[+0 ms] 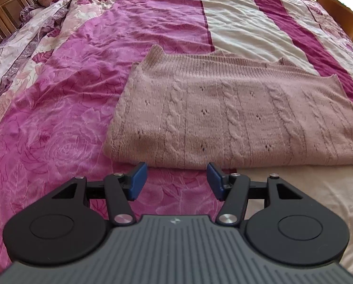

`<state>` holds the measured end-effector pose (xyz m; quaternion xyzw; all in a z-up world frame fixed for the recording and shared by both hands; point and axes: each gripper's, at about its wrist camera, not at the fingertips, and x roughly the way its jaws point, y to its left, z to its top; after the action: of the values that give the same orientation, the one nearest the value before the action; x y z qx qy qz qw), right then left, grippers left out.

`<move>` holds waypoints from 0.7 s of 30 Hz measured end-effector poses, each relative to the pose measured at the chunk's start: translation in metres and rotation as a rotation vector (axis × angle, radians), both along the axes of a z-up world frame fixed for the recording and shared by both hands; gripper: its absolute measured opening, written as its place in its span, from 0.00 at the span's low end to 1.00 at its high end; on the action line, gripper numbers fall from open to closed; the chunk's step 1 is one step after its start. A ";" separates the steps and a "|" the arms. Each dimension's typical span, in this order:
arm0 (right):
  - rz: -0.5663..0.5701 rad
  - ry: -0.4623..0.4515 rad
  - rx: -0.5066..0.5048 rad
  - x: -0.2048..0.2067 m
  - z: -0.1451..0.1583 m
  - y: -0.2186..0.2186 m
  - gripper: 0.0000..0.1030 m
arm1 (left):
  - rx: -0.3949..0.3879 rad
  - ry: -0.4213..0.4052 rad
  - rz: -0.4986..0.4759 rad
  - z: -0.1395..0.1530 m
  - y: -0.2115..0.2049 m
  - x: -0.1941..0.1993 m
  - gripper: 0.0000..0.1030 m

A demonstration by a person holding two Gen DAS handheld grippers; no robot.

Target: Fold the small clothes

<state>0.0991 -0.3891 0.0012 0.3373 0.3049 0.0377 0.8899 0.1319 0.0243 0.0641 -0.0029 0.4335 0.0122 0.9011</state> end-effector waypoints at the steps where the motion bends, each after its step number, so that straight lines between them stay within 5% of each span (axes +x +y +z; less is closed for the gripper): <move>1: 0.003 -0.005 0.013 0.001 -0.002 0.000 0.63 | 0.001 0.005 0.001 -0.002 -0.001 0.000 0.61; 7: 0.012 -0.031 0.179 0.014 -0.010 -0.001 0.63 | 0.010 0.018 -0.002 -0.006 -0.004 0.001 0.61; 16: -0.030 -0.042 0.288 0.036 -0.014 -0.002 0.61 | 0.012 0.021 -0.006 -0.007 -0.006 0.004 0.61; 21: -0.049 -0.023 0.257 0.043 -0.014 0.002 0.31 | 0.015 0.015 -0.008 -0.007 -0.004 0.003 0.61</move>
<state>0.1418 -0.3873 -0.0132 0.4554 0.2790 0.0583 0.8435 0.1352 0.0202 0.0575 0.0055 0.4404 0.0118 0.8977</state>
